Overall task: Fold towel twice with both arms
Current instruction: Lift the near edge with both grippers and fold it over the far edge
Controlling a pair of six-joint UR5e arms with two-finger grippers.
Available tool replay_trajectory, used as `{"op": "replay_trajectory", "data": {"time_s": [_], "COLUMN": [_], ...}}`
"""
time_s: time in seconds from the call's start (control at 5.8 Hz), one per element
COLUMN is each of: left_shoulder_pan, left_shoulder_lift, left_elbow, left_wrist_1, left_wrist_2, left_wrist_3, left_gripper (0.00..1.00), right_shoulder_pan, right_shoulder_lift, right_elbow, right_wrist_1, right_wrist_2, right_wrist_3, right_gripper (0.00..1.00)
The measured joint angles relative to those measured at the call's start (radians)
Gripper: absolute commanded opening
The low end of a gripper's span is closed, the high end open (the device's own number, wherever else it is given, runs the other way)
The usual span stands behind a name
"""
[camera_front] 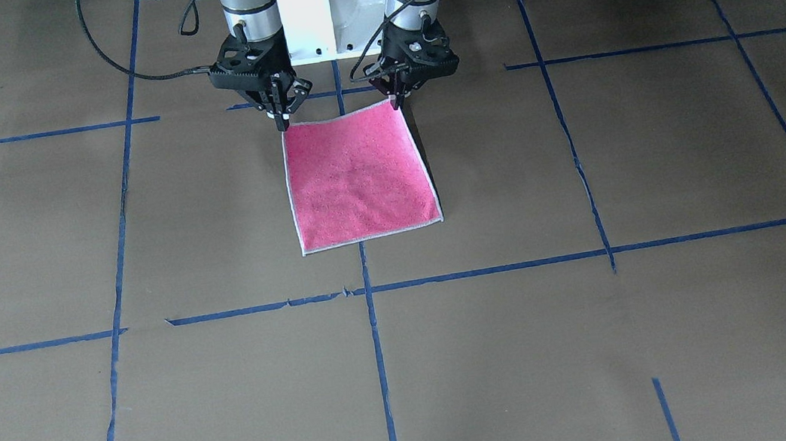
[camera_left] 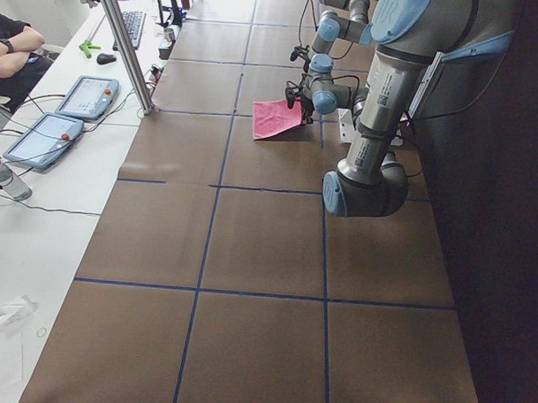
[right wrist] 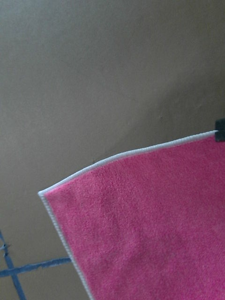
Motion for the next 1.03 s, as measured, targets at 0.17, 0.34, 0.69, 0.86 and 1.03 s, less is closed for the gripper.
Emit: {"op": "replay_trajectory", "data": {"time_s": [0.17,0.34,0.69,0.86,1.03], "left_shoulder_pan": [-0.002,-0.003,-0.02,-0.036,-0.046], "left_shoulder_lift": [-0.003,-0.006,-0.007,-0.008,-0.009], "left_elbow": [-0.078,-0.126,-0.123,-0.088,-0.05], "left_wrist_1": [0.074,0.126,0.148,0.143,0.137], "left_wrist_2": [-0.021,-0.031,-0.029,-0.029,-0.027], "left_wrist_3": [0.0,0.001,0.028,0.041,0.054], "left_gripper": [0.04,0.04,0.04,0.05,0.05], "right_shoulder_pan": [0.0,-0.001,0.017,0.044,0.071], "right_shoulder_lift": [0.002,0.006,0.033,0.068,0.099], "right_elbow": [0.082,0.121,0.072,0.011,-0.065], "right_wrist_1": [-0.071,-0.111,-0.114,-0.091,-0.042], "right_wrist_2": [0.004,0.006,0.0,-0.001,-0.001], "right_wrist_3": [0.0,-0.001,-0.034,-0.05,-0.057], "right_gripper": [0.0,0.0,0.0,0.0,0.0]}}
